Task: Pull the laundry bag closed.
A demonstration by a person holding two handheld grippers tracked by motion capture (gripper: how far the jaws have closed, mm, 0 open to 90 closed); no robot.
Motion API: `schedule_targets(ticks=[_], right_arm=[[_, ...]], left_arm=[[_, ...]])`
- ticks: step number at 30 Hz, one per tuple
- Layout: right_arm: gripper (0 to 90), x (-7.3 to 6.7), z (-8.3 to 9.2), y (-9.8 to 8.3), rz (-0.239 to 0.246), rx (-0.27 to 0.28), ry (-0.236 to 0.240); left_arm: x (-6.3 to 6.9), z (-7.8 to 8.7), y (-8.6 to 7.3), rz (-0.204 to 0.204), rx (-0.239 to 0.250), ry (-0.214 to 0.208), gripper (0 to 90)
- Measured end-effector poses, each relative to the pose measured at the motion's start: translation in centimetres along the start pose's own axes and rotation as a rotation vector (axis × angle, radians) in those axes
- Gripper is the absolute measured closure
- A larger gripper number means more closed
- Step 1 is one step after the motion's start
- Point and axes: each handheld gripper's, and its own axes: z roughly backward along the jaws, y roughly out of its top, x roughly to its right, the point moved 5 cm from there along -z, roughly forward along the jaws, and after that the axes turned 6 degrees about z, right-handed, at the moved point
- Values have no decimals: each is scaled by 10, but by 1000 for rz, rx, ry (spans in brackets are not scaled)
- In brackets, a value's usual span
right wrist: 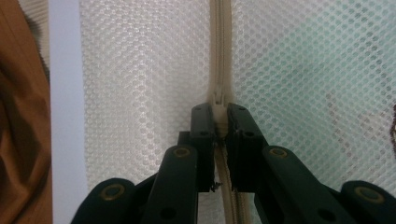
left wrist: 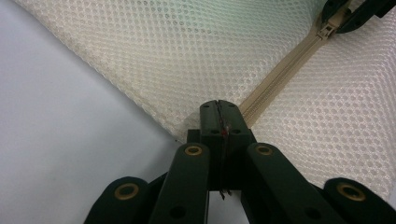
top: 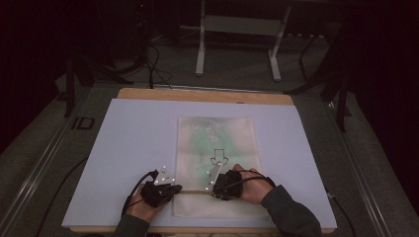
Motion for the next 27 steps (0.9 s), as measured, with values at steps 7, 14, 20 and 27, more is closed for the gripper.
schedule_targets(ticks=[7,14,20,27], right_arm=[[824,0,3,-6,-5,2,0],[824,0,6,-11,-16,3,1],[824,0,6,-11,-13,7,0],[823,0,8,-14,-20,-2,0]], left_arm=[[0,0,0,1,0,-1,892],[0,0,0,0,0,0,892],[0,0,0,0,-1,0,892],[0,0,0,0,0,0,893]])
